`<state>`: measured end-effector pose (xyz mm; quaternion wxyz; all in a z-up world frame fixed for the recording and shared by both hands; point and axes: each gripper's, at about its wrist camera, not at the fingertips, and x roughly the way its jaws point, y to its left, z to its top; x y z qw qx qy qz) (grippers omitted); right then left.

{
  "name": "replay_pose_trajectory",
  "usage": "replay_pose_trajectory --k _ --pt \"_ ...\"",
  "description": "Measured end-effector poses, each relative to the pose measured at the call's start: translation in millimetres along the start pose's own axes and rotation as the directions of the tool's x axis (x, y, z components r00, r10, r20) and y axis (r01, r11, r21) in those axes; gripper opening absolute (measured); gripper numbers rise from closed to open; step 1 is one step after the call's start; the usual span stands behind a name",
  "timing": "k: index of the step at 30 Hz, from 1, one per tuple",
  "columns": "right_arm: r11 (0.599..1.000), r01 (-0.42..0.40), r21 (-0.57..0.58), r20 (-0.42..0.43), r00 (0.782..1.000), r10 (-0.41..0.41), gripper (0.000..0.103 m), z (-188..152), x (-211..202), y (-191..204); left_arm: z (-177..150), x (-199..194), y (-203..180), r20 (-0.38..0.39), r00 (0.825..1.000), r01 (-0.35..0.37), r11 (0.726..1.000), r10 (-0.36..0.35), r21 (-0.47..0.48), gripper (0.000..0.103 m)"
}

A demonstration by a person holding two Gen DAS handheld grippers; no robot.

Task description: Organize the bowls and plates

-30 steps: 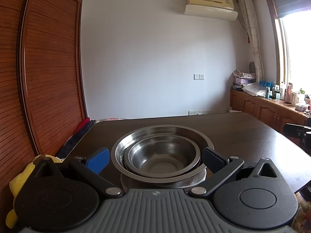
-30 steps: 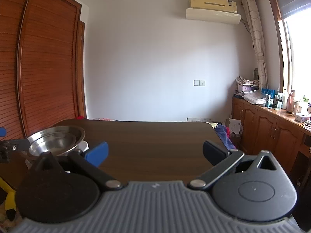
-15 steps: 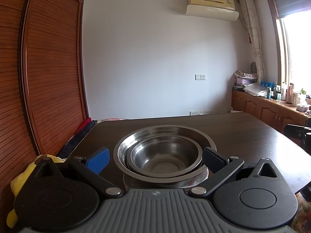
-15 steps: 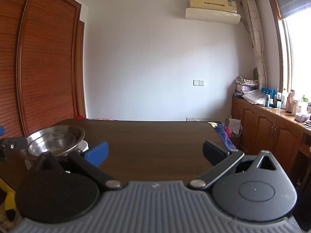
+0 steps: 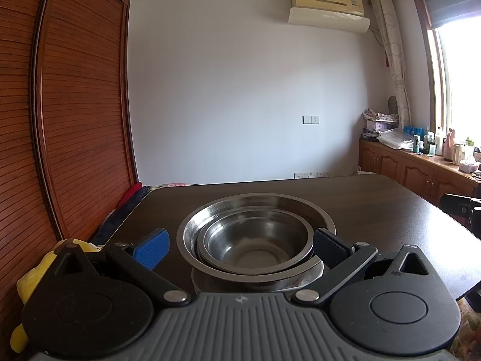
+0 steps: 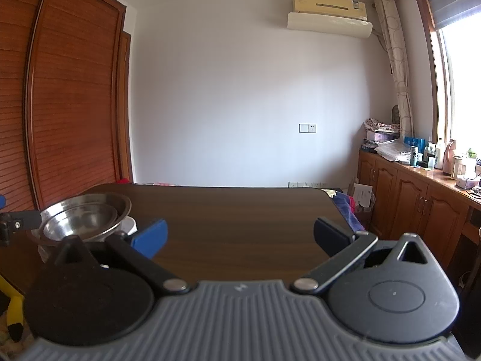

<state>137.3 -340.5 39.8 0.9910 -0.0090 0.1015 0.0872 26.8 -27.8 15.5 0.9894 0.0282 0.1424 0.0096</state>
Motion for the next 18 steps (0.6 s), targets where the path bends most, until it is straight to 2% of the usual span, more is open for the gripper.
replay_pose_trajectory --k 18 --pt "1.0 0.005 -0.001 -0.004 1.0 -0.005 0.103 -1.3 1.3 0.7 -0.2 0.1 -1.1 0.0 1.0 0.002 1.0 -0.002 0.001 0.103"
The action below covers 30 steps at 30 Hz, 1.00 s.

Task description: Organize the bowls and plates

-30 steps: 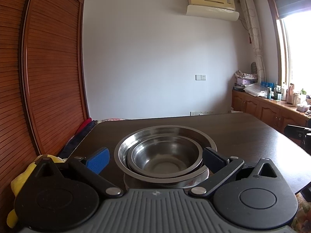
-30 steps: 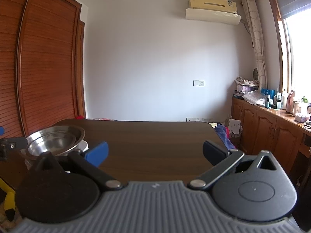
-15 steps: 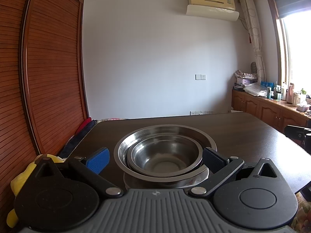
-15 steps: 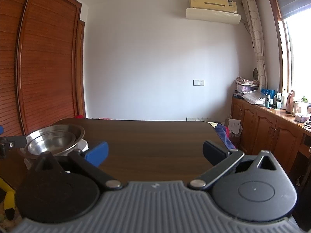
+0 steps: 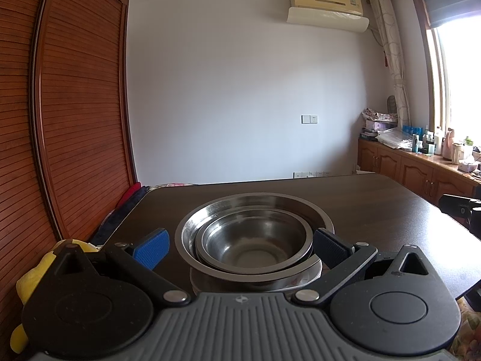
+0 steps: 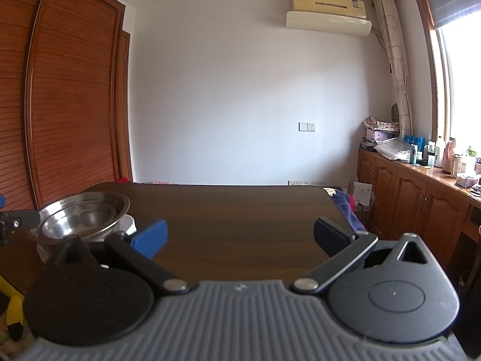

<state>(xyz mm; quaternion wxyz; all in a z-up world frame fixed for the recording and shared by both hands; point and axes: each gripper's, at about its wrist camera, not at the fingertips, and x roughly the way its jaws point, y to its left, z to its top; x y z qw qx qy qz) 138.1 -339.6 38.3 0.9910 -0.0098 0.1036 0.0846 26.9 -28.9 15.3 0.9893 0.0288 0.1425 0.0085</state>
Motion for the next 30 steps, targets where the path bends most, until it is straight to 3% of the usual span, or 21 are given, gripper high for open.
replay_pose_trajectory --k 30 --pt "1.0 -0.001 0.001 -0.001 1.0 0.001 0.103 -1.0 -0.1 0.7 -0.8 1.1 -0.2 0.003 1.0 0.011 1.0 -0.011 0.002 0.103"
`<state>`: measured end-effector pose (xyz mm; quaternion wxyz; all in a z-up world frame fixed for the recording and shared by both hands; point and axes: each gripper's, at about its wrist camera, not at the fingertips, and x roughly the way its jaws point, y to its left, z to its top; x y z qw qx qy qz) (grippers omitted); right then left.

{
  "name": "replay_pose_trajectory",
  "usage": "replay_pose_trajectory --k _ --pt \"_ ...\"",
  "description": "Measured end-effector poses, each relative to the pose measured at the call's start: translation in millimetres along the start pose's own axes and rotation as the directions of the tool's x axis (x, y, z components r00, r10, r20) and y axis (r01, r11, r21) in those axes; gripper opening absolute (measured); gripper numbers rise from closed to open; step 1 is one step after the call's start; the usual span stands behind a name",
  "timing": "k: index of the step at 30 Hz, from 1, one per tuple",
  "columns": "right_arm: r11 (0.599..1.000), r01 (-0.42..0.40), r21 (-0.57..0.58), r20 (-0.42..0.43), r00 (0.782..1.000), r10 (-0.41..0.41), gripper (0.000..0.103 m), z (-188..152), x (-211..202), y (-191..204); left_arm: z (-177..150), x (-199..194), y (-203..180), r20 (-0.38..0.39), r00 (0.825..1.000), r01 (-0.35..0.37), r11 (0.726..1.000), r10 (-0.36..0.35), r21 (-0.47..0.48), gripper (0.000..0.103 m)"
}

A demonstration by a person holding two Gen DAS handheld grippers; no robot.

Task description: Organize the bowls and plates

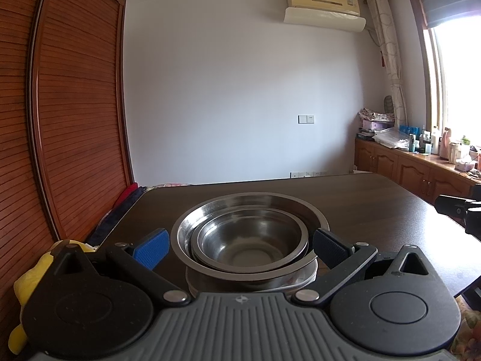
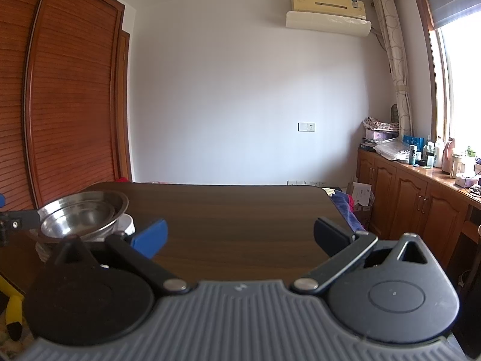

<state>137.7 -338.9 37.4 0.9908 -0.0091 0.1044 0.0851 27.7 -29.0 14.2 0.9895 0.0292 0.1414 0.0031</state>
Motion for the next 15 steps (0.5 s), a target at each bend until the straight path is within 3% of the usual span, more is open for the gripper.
replay_pose_trajectory --k 15 --pt "1.0 0.001 0.0 -0.002 1.0 -0.001 0.103 -0.6 -0.4 -0.2 -1.2 0.7 1.2 -0.004 1.0 0.009 1.0 -0.009 -0.005 0.103"
